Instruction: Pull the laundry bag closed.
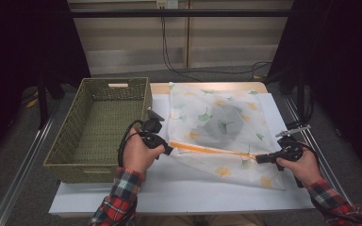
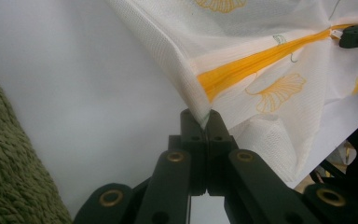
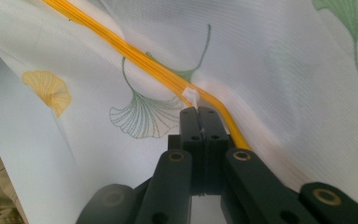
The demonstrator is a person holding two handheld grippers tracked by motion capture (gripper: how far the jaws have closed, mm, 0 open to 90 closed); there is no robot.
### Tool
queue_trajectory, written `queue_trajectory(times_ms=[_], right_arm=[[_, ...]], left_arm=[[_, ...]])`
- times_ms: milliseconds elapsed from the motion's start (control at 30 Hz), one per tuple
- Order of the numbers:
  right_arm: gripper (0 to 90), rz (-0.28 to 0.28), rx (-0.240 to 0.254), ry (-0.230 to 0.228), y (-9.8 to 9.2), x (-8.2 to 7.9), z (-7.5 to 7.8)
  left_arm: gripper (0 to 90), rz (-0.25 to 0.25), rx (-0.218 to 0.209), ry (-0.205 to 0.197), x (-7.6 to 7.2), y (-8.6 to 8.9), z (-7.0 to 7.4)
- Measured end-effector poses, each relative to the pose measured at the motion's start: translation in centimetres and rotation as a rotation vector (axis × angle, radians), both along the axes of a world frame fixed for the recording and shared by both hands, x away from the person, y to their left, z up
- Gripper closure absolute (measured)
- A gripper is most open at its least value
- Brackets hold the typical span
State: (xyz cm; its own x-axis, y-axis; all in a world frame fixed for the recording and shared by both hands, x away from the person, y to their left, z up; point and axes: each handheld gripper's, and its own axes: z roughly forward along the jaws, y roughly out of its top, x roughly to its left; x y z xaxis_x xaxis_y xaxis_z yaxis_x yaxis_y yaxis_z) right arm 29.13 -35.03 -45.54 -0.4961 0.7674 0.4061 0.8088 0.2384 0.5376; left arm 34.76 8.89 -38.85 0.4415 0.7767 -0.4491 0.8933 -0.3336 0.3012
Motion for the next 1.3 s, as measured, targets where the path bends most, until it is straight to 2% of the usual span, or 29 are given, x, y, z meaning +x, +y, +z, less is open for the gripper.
queue_trajectory(times_ms=[400,500,567,600,833,900,1000,1100,1133,1300], right_arm=[[90.0,-0.018,0.012,0.011,-0.7,-0.3,0.0],[90.0,-0.02,-0.006,0.016,-0.9,-0.3,-0.1],[90.0,-0.018,0.002,0.016,-1.0,-0.3,-0.1],[90.0,-0.026,0.007,0.018,-1.1,-0.4,-0.1],[90.0,-0.038,0.005,0.016,-1.8,-0.6,-0.1],[90.0,-0.034,0.007,0.014,-1.9,-0.7,-0.1],[90.0,-0.036,0.0,0.013,-2.1,-0.8,-0.1],[90.0,-0.047,0.008,0.017,-2.4,-0.9,-0.2],[90.0,-0.055,0.007,0.015,-2.5,-0.9,-0.2],[90.0,-0.056,0.01,0.011,-2.8,-1.0,-0.1]], left_arm=[[89.6,0.006,0.003,0.004,0.0,-0.1,0.1],[89.6,0.011,-0.004,0.009,0.0,0.0,0.1],[89.6,0.016,-0.013,0.016,0.0,0.0,0.0],[89.6,0.002,0.006,0.005,0.0,0.0,-0.1],[89.6,0.012,-0.007,0.015,0.0,0.0,-0.1],[89.6,0.003,0.002,0.006,0.0,0.0,0.0],[89.6,0.012,-0.007,0.011,0.0,0.0,0.1],[89.6,0.012,0.001,0.006,0.0,0.1,0.1],[89.6,0.011,-0.007,0.015,0.0,0.1,0.0],[89.6,0.017,0.003,0.008,0.0,0.0,0.0]])
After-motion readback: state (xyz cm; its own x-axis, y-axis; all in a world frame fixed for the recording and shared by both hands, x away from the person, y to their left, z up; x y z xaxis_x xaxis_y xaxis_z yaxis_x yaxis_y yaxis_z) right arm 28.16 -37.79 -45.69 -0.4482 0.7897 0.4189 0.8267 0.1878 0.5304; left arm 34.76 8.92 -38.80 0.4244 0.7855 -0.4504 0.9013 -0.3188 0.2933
